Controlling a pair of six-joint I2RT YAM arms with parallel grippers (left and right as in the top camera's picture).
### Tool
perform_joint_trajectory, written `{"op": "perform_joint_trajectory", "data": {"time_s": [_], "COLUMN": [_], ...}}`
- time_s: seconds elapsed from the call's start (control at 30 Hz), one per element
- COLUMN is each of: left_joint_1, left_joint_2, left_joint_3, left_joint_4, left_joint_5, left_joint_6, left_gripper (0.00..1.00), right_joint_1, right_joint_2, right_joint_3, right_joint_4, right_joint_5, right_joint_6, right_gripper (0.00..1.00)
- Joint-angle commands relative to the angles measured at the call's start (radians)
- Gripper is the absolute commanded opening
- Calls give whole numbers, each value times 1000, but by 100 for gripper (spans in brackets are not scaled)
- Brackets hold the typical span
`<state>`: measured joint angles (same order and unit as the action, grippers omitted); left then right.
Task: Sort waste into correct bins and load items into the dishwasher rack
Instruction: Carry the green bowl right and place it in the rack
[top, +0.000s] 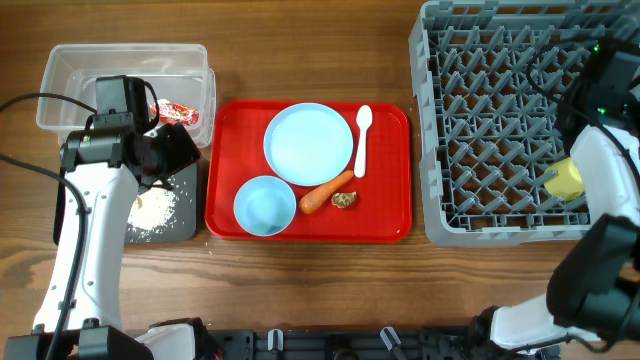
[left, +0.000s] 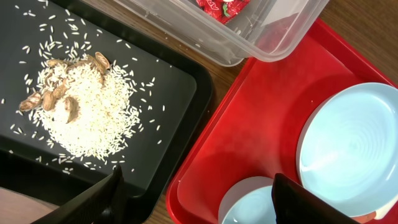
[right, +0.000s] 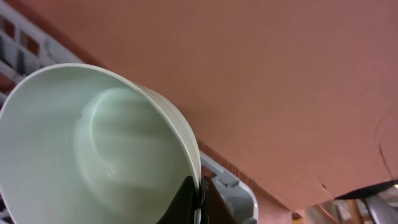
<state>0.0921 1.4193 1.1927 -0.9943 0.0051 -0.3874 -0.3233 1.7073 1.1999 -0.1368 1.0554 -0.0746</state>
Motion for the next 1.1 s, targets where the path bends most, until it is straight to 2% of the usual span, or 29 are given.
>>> {"op": "perform_joint_trajectory", "data": {"time_s": [0.0,0.13,0.5,0.63,0.9,1.07], "left_joint_1": [5,4,5,5,5,5], "left_joint_2": [-13,-13,-13,-13,-13,-13], "left_joint_3": [5,5,5,5,5,5], "left_joint_4": [2,2,3,3,6,6], "left_joint_5": [5,6,5,5,5,5], "left_joint_6": [-14,-14,-44,-44,-43,-43], "left_gripper": [77,77,81,81,82,82], "right_joint_1": [-3,-10,-12,-12,-12,-12], "right_joint_2": [68,103,142,142,142,142], "right_joint_3": [3,3,2,3,3,2], "right_joint_4": [19,74,68,99,243,239], "right_joint_5": [4,49,0,64,119,116], "right_joint_6": [-3,-5,-5,-8,-174,-185], "right_gripper": [4,4,4,5,4,4]}}
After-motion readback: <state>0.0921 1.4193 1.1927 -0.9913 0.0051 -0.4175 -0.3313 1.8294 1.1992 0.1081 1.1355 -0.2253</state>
